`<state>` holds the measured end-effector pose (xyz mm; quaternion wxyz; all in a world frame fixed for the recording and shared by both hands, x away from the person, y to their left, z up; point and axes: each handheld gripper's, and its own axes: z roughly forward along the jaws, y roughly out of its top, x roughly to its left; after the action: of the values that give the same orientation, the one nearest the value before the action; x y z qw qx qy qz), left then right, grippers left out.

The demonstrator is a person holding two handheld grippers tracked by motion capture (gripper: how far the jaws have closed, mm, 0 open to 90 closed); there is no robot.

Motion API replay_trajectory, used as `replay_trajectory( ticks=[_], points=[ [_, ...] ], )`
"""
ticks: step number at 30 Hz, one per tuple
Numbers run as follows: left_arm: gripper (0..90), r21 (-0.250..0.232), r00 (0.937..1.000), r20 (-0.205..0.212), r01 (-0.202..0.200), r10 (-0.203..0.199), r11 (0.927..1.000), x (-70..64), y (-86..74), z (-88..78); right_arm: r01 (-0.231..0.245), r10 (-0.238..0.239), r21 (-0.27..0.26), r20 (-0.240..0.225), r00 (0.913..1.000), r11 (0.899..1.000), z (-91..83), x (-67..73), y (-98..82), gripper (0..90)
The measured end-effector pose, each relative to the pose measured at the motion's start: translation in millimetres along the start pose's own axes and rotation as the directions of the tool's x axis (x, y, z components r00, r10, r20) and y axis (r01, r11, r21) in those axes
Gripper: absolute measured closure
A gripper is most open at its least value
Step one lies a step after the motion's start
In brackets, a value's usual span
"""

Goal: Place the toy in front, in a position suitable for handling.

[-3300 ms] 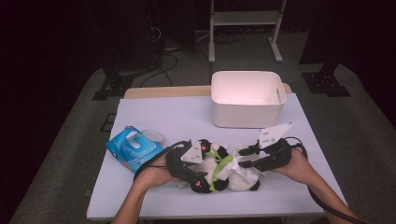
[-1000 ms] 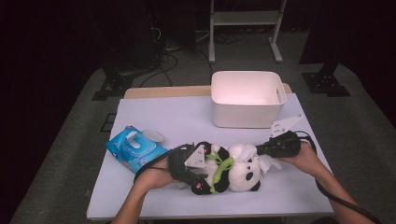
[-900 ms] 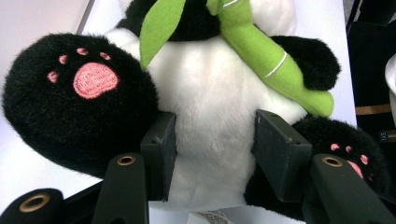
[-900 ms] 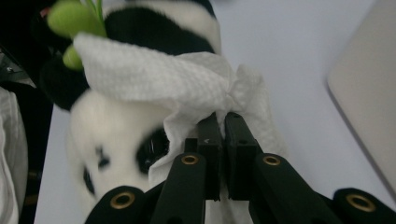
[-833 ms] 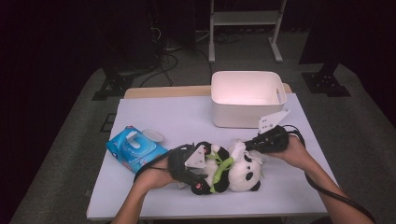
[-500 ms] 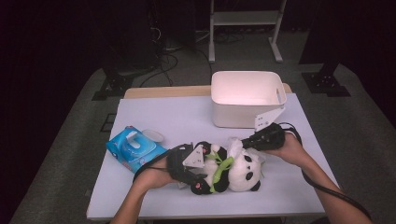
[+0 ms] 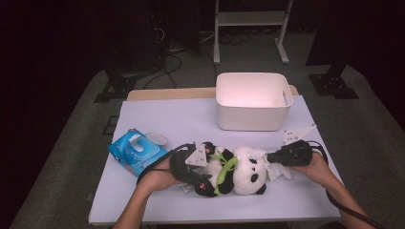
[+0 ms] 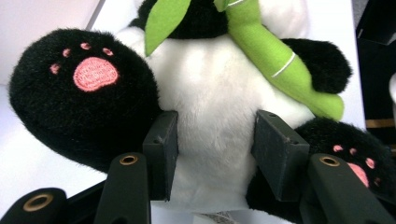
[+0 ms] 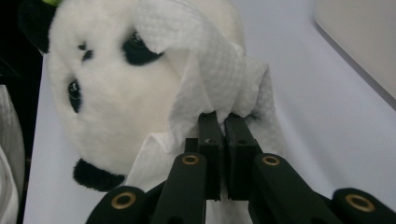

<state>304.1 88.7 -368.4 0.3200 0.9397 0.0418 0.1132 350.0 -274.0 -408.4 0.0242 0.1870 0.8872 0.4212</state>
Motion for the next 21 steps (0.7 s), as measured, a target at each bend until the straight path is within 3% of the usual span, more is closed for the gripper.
replay_trajectory(
  ticks=[9, 17, 21],
  points=[
    [51.1, 0.003, 0.9985, 0.003, 0.054, -0.054, 0.9985, 13.3, 1.5, 3.7, 0.072, -0.072, -0.028, -0.011, 0.9973, 0.997, -0.8, 17.9, 22.5, 86.1],
    [51.1, -0.009, 0.9981, 0.003, 0.061, -0.061, 0.9981, 13.7, 0.0, 3.9, 0.151, -0.152, -0.033, -0.027, 0.988, 0.988, 3.1, 34.7, 40.4, 86.1],
    [51.3, -0.012, 0.9982, 0.0, 0.059, -0.059, 0.9982, 12.4, -0.9, 2.9, 0.135, -0.136, -0.043, -0.03, 0.9903, 0.99, 0.0, 33.6, 33.0, 86.2]
  ],
)
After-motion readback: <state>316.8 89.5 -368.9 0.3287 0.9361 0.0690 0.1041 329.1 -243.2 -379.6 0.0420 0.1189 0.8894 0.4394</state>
